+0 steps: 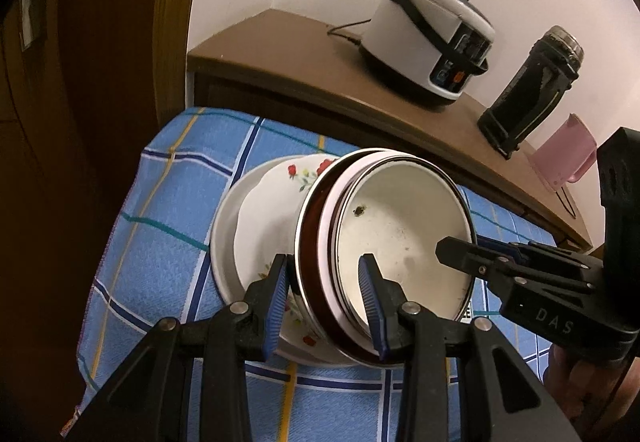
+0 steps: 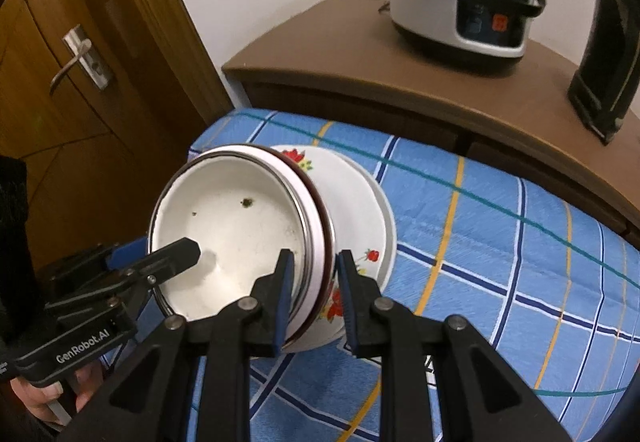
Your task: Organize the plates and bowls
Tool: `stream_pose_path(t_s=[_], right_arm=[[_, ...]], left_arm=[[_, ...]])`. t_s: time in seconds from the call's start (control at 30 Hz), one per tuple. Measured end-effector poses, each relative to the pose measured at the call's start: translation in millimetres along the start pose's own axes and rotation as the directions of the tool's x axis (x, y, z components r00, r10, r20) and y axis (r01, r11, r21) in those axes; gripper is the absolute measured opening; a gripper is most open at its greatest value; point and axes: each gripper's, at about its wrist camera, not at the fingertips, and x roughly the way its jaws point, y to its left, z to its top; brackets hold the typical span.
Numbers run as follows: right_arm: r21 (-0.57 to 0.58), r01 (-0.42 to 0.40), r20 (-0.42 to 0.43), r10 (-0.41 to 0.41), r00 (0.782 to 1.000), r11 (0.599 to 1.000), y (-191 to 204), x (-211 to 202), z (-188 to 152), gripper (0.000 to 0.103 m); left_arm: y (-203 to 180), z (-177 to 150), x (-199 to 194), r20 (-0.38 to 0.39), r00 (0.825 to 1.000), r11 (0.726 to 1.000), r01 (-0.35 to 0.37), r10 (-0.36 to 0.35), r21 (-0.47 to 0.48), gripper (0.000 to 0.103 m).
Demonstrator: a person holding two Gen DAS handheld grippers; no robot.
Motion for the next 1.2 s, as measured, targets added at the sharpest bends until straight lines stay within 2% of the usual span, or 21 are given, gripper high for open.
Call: stream_pose_path(t_s=[0.27,0.4,0.53,0.6,0.8,0.87,0.97,1.03,1.1,1.2], right_arm=[[-0.02,-0.018,-0.111,0.015,0.994,1.0,-3.1,20.2,18.4,0.023],[-0.04,-0.014,-0.139,0.009,0.99,0.999,-0.5,24.9,25.1,0.024],[-0.054,-0.021,-0.137,0.013,0.991,0.998,2.8,26.5,24.9,0.03],[-0.049,-0.03,-0.123,0.023,0.992,0.998,3.3,27.2,23.6,0.033],[-0.047,-0.021,-0.099,0.016,0.995,0.999,3.0,27.1,22.2,0.033],[-0.045,-0.025,-0.083,0.021,0.996,0.999,1.6,25.5,21.6,0.033],[-0.031,-0.034,-0.013,0.034,0.999,0.999,-3.2,8.3,14.7,0.046],[-0.039,-0.009,0.043,0.011,0.999,0.999,-6.6,-6.3,8.1,0.055],[-0.042,0.018,0.098,-0.014,0.995,0.999,-10.2,-21.4,-0.4,0.058],[0.002,0.057,0.207,-0.056,0.977,0.998,-18.3,-51.9,-18.8,0.062]], left_arm=[[4.2,8.0,12.2,-0.073,0.997,1.0,0.011,-0.011,0.0,0.038],[8.7,15.0,19.1,-0.1,0.994,0.999,0.035,-0.036,-0.017,0.038],[9.7,13.9,19.9,-0.079,0.997,1.0,0.028,-0.028,-0.012,0.04],[7.3,12.0,20.1,-0.064,0.998,1.0,0.023,-0.023,0.004,0.045],[3.9,9.7,20.8,-0.047,0.999,1.0,-0.003,0.005,0.029,0.046],[4.1,9.1,20.1,-0.044,0.999,0.999,-0.006,0.008,0.032,0.047],[-2.2,5.5,9.3,0.018,0.997,0.995,-0.07,0.069,0.074,0.048],[-7.8,2.9,-0.5,0.062,0.995,0.991,-0.088,0.082,0.1,0.05],[-16.1,-0.9,-13.2,0.111,0.99,0.987,-0.1,0.086,0.124,0.051],[-29.3,-5.8,-29.9,0.175,0.98,0.981,-0.117,0.089,0.157,0.052]])
